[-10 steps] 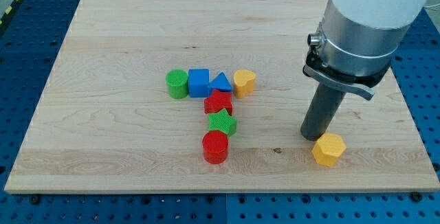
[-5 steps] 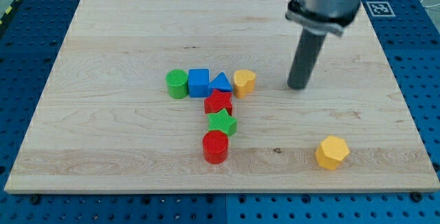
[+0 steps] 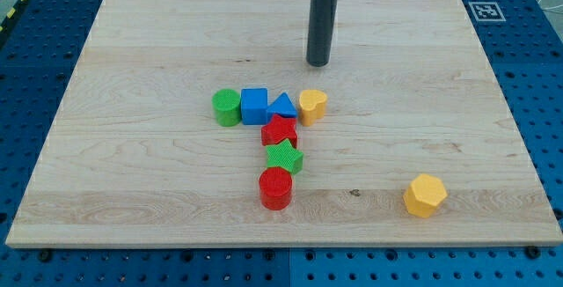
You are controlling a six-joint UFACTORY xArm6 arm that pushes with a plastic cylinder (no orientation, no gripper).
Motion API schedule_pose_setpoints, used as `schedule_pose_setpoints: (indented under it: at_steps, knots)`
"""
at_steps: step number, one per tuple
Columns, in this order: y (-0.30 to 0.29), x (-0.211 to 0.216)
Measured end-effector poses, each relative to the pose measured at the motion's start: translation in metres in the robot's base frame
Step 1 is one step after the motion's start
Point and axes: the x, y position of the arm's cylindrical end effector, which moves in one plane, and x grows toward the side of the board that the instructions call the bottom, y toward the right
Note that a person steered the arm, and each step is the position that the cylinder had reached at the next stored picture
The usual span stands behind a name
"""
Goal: Move your arm to the blue cube
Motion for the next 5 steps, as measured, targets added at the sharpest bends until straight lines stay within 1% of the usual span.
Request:
schedule_pose_setpoints:
  at_steps: [1, 4, 5]
  knots:
    - [-0.019, 0.007]
    - [-0.074, 0.003]
    - [-0.088, 0.009]
